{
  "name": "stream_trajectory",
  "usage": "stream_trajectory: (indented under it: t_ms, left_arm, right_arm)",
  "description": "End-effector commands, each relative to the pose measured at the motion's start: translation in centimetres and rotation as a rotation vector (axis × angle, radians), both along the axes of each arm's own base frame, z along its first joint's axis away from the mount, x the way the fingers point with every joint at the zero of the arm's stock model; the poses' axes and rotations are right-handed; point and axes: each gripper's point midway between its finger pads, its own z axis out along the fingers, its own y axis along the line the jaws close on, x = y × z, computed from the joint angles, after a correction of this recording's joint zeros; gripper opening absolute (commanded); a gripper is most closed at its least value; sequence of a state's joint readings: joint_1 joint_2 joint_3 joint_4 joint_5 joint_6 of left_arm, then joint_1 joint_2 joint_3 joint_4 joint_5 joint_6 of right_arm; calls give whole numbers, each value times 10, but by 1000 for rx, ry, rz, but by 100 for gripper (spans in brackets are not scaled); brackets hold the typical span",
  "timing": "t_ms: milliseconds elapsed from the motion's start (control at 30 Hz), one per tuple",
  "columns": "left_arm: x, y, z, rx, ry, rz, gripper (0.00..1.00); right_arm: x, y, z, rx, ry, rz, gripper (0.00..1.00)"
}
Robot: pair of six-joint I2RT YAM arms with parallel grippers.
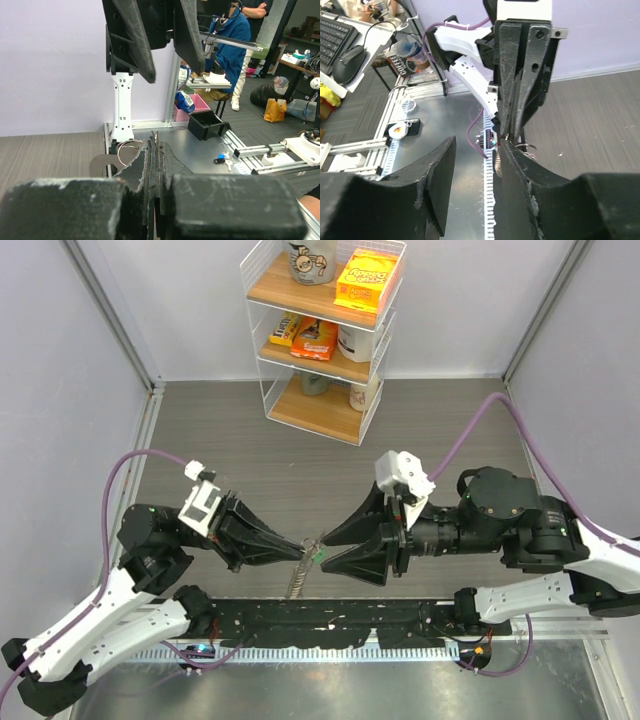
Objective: Put the keys on the keyring
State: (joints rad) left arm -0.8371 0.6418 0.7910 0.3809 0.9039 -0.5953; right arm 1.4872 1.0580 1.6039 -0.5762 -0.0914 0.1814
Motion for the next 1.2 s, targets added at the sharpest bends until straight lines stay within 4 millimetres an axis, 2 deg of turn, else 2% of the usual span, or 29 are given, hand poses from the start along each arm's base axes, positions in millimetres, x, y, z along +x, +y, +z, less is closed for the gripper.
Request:
stream_trajectory:
  t_ms: [0,33,133,267,400,467,533,633,667,700,733,867,1000,1167]
  left_arm:
    - [3,3,15,-54,-37,38,0]
    - [3,3,14,-54,-41,44,0]
    - [5,4,13,-50,-55,65,0]
    - [7,4,8,-32,-69,77,0]
    - [7,5,3,-27,-84,91,0]
    - [8,4,-1,-15,-87,94,0]
    - [7,5,-2,-15,-99,95,0]
    - [5,8,-1,-18,-119,98,0]
    - [4,9,-1,-19,-124,100,0]
    - [3,11,-1,-20,-130,104,0]
    - [3,12,-1,-20,-138,108,0]
    - [1,14,-4,-19,-141,110,0]
    - [0,15,-6,-21,-141,109,0]
    - [-2,16,-6,-32,-139,106,0]
  right_arm:
    - [19,-16,13,60,-47,-100,48]
    - [32,-18,9,48,-52,-168,48]
    - [48,-29,-4,11,-63,-253,49]
    - [82,-46,-40,-74,-43,-420,51]
    - [124,-64,-99,-211,8,-628,53]
    - [138,-71,-130,-271,54,-698,56]
    - [152,-78,-173,-365,94,-764,57]
    - [166,-88,-217,-452,159,-846,59]
    - [171,-94,-240,-504,180,-869,60]
    - [174,-94,-248,-504,208,-884,60]
    - [177,-101,-271,-548,235,-902,60]
    - [195,-114,-320,-607,334,-989,62]
    - [212,-132,-357,-690,397,-1063,63]
    - [226,-143,-385,-712,451,-1074,64]
